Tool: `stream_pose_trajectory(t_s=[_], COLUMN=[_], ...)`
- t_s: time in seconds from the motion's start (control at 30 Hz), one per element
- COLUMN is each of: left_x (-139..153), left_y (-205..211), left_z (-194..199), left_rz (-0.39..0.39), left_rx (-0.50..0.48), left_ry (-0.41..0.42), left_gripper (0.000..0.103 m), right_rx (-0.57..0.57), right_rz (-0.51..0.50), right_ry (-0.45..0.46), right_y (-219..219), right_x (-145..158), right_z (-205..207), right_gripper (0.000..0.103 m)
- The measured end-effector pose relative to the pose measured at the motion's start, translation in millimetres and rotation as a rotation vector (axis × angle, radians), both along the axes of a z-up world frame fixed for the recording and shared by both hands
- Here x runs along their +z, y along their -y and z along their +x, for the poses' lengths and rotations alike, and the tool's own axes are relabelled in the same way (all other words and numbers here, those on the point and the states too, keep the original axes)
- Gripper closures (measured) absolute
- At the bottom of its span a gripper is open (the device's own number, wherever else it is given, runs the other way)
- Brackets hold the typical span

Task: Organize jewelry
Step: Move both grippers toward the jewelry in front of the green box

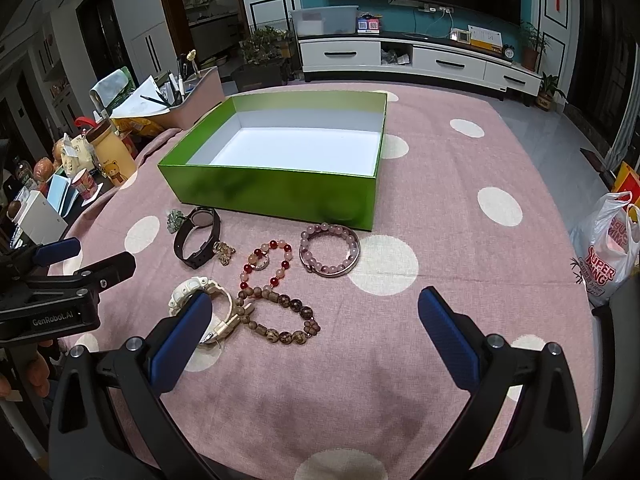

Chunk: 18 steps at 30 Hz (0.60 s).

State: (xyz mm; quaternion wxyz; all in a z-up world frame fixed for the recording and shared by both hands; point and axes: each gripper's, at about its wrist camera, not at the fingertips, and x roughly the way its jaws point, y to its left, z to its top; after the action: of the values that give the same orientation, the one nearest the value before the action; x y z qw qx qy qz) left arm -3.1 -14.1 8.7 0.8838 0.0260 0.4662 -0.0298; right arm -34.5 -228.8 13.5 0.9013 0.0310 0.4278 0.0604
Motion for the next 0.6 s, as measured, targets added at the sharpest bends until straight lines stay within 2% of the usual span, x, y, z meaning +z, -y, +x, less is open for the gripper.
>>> stream_pose_trajectory(t_s=[0.4,0.6], left_x=[0,-12], left_y=[-4,-3], left_z=[-3,-5], left_rz=[-0.035,-0.051], left_rx=[-0.010,-0.039], left_ry=[0.003,-0.020], left_gripper=[0.002,0.002], right_rx=[-0.013,-0.001], right_rz=[0.021,0.042], right_ry=[0.017,0.013], right_y=[13,22], right_x=[2,-4], right_z=[-3,-3], right_gripper=[0.001,0.001])
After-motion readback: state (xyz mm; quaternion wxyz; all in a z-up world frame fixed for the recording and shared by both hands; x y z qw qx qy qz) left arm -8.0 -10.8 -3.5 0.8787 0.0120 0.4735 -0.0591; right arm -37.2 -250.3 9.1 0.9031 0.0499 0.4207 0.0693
